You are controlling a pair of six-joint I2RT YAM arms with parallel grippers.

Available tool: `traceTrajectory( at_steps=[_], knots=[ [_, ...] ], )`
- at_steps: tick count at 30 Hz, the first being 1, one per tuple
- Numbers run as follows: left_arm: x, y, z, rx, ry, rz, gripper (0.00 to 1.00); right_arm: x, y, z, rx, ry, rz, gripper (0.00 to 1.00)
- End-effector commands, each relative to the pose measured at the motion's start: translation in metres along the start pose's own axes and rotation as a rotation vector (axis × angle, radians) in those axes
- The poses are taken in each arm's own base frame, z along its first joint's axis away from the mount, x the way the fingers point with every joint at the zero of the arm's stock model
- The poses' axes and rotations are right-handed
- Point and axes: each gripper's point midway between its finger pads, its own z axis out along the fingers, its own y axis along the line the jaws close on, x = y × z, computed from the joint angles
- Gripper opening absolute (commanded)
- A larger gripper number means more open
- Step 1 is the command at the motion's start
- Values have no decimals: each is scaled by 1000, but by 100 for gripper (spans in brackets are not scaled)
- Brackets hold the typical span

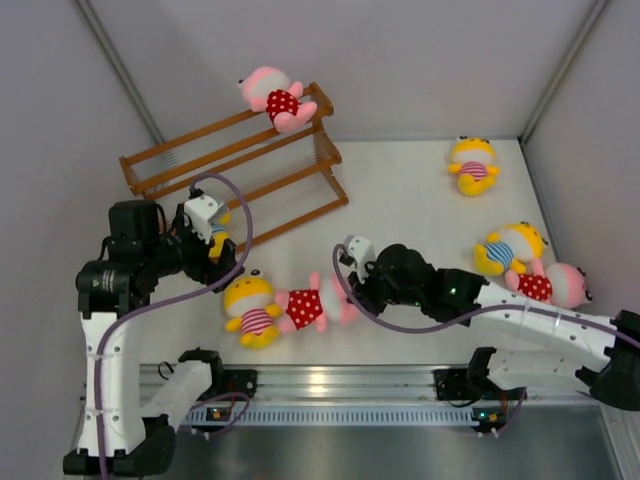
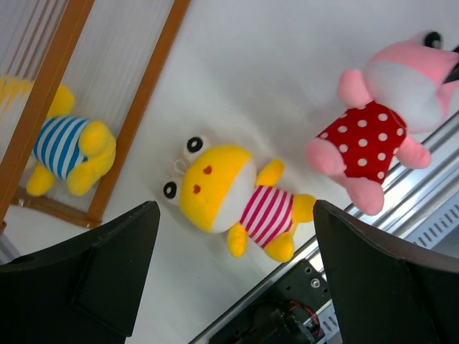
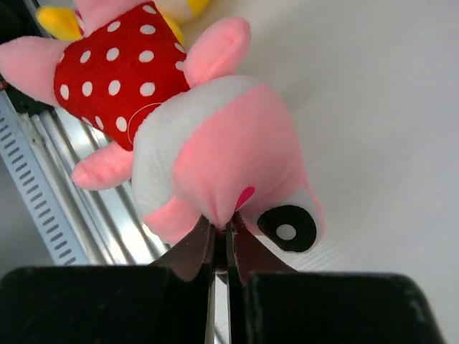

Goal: Place and organize the stuffed toys onto the shelf

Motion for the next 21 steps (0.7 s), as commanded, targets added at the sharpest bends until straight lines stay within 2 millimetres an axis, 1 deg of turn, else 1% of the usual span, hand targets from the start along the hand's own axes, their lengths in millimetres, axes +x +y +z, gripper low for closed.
traceTrajectory(
  at_steps=[1, 2, 3, 4, 5, 6, 7, 8, 9, 10, 11, 12, 13, 14, 15, 16, 18, 19, 20, 21],
  knots=[
    [-36, -36, -21, 165, -139, 69, 94, -91, 14, -37, -51, -297, -500, 0],
    [-41, -40, -25, 178, -159, 83, 94, -99, 21, -39, -91, -323, -688, 0],
    [-47, -45, -29, 201, -182, 92, 94, -116, 29, -49, -111, -369, -783, 0],
    [-55, -47, -36, 200, -208, 115, 95, -123, 36, -53, -135, -388, -871, 0],
    [-58, -50, -39, 207, -221, 126, 95, -130, 44, -54, -171, -417, -1024, 0],
    [-61, -53, -41, 219, -235, 134, 96, -149, 51, -64, -177, -466, -1083, 0],
    [-66, -56, -46, 223, -254, 146, 97, -160, 56, -69, -185, -495, -1125, 0],
    [-68, -58, -47, 233, -262, 149, 98, -167, 62, -63, -222, -503, -1182, 0],
    [-69, -64, -50, 259, -278, 154, 98, -190, 63, -76, -211, -533, -1203, 0],
    [-70, -66, -51, 274, -284, 155, 98, -196, 63, -64, -221, -511, -1242, 0],
    [-69, -70, -51, 287, -288, 151, 98, -203, 64, -62, -228, -508, -1263, 0],
    [-69, -73, -52, 305, -295, 151, 98, -220, 66, -70, -217, -525, -1287, 0],
    [-69, -77, -52, 331, -300, 149, 98, -226, 68, -68, -219, -525, -1306, 0],
    [-66, -79, -51, 342, -298, 146, 98, -230, 72, -57, -250, -521, -1332, 0],
    [-65, -79, -51, 341, -298, 148, 98, -244, 79, -65, -255, -558, -1347, 0],
    [-65, -77, -50, 332, -293, 148, 98, -245, 87, -60, -300, -573, -1365, 0],
    [-65, -73, -50, 306, -291, 155, 98, -255, 96, -67, -323, -617, -1403, 0],
    [-65, -68, -50, 275, -282, 159, 98, -253, 101, -64, -361, -625, -1424, 0],
    [-66, -66, -51, 260, -284, 167, 98, -260, 106, -72, -368, -649, -1436, 0],
    [-67, -65, -51, 253, -283, 169, 98, -259, 108, -71, -386, -645, -1442, 0]
  ],
)
